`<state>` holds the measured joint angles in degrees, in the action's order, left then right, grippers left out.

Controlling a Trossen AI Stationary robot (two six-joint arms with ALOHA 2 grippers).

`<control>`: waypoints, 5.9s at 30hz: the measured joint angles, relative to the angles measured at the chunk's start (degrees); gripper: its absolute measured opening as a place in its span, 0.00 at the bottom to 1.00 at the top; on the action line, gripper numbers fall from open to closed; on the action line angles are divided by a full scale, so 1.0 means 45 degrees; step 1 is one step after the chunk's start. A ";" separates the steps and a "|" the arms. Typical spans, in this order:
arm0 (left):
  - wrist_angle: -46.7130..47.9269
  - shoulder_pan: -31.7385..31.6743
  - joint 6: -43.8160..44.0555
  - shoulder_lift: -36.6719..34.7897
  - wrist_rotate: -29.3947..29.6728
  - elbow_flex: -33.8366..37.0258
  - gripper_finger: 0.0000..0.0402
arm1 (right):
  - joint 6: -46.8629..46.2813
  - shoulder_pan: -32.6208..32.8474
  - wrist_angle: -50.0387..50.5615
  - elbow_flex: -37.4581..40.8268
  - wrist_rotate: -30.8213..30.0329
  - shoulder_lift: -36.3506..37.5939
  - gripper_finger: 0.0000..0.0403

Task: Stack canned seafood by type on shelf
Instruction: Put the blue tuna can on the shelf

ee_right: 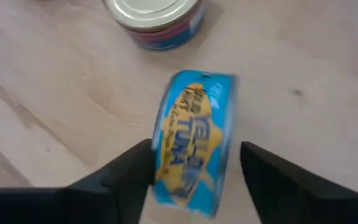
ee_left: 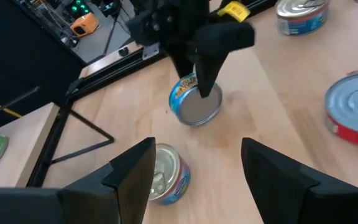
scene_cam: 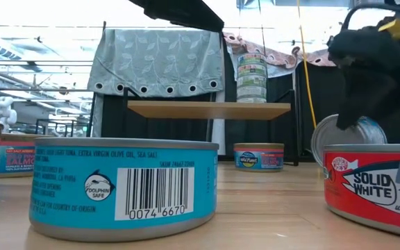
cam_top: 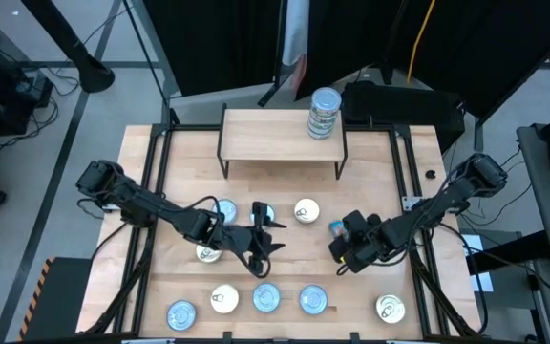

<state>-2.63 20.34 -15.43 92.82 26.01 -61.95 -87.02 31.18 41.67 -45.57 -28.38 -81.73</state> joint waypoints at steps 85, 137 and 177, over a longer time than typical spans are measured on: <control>-0.1580 -0.0919 -0.1082 0.0170 0.0562 -0.0015 0.41 | 1.8830 -0.1355 -0.2290 -0.5637 -0.3324 -0.1506 0.33; -0.0711 -0.7670 -1.1778 0.2281 0.2505 -0.2268 0.39 | 0.9582 0.1345 0.7323 -0.6978 -0.6058 0.2045 0.75; 0.2156 -0.8020 -0.6564 0.2356 -0.0071 -0.3507 0.73 | 0.9559 0.1345 0.7314 -0.6973 -0.6040 0.2035 0.75</control>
<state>7.07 -15.75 -44.97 103.42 25.69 -77.73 -44.00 37.23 74.59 -76.95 -55.56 -72.58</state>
